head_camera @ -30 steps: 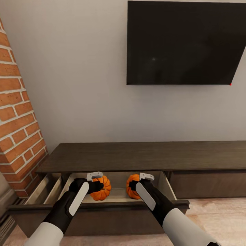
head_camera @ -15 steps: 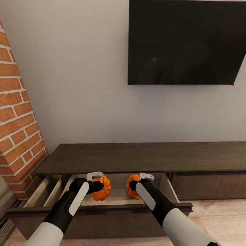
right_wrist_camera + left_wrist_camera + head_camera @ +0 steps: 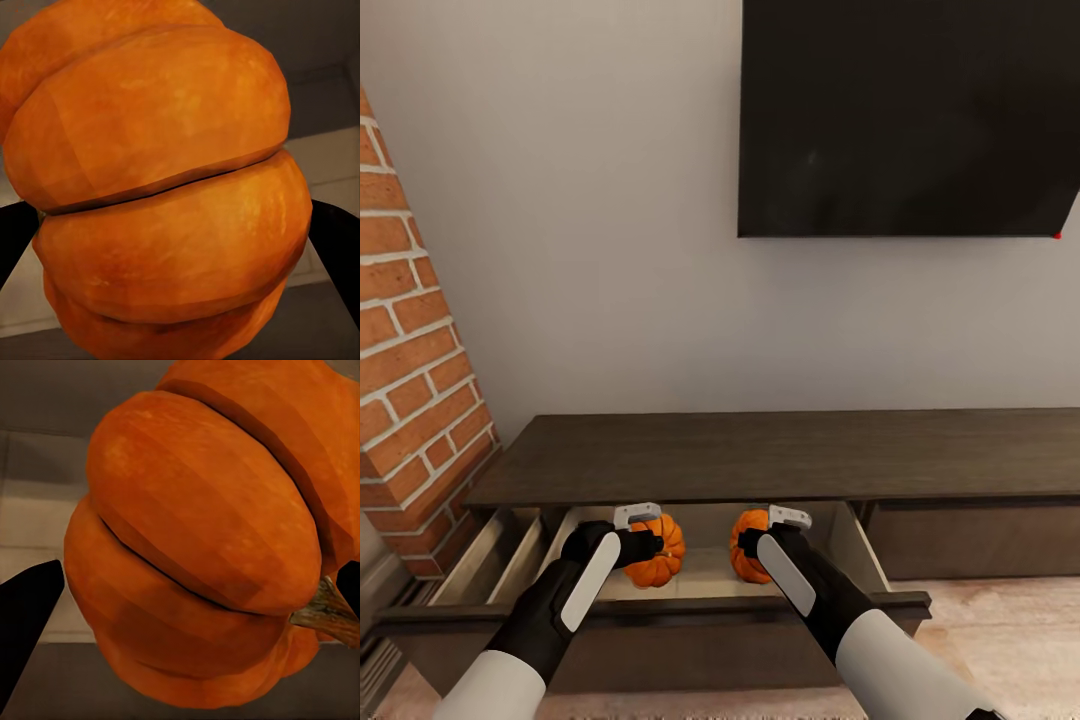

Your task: Place each of the two pumpkins and all three candles from the living room inside a cabinet in the living room (use any cabinet), then make sure every cabinet is closed, and position the cauldron so it is next to a table in the living room.

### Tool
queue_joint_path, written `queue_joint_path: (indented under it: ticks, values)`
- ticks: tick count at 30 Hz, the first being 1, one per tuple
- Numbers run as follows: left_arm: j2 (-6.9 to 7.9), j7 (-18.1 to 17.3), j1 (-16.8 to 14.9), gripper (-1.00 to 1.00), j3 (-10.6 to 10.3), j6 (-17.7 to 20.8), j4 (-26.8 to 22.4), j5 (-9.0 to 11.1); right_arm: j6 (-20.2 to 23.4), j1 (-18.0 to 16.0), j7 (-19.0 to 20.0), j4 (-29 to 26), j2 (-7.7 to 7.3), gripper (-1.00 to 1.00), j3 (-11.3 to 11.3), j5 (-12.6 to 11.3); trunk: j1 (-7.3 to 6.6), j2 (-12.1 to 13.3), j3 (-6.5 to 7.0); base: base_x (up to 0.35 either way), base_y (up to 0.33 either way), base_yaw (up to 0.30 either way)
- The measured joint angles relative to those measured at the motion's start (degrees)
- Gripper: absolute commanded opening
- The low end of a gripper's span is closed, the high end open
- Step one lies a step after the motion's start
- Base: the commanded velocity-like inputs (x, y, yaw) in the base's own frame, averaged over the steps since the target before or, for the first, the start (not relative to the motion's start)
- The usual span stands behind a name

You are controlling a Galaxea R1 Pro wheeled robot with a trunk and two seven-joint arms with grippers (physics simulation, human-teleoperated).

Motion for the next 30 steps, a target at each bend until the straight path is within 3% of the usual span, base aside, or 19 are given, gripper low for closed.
queue_joint_path:
  ticks: [9, 30]
  values:
    - [0.04, 0.0, 0.0, -1.0, 0.0, 0.0, 0.0, 0.0, 0.0, 0.0, 0.0, 0.0, 0.0, -1.0, 0.0, 0.0, 0.23, -0.1, -2.0, 0.0, 0.0, 0.0]
    - [0.08, 0.0, 0.0, -1.0, 0.0, 0.0, 0.0, 0.0, 0.0, 0.0, 0.0, -0.1, 0.0, -1.0, 0.0, 0.1, 0.22, -0.1, -2.0, 0.079, 0.024, 0.0]
